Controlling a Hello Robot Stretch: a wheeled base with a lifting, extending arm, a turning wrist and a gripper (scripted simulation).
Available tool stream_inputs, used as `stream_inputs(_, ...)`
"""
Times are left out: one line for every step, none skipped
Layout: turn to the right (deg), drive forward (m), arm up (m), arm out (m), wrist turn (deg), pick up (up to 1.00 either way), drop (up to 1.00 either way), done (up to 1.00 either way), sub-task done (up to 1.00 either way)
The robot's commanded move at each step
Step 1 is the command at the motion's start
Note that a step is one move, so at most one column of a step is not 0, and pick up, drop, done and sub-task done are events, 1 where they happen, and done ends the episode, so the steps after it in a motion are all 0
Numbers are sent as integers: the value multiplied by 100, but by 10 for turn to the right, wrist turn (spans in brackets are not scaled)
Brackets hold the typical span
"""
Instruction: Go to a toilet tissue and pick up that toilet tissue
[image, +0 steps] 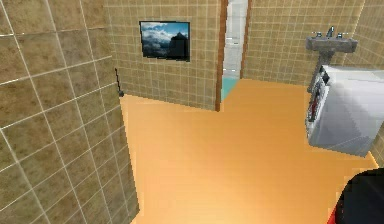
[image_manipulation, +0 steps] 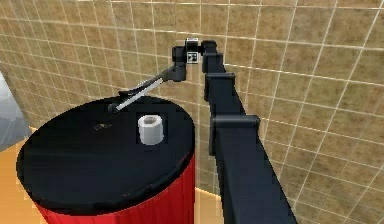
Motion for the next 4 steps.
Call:
stream_inputs(0, 0, 0, 0, 390, 0, 0, 0, 0)
stream_inputs(0, 0, -30, 0, 0, 0, 0, 0, 0)
stream_inputs(0, 0, 0, 0, 0, 100, 0, 0, 0)
stream_inputs(0, 0, 10, 0, 0, 0, 0, 0, 0)
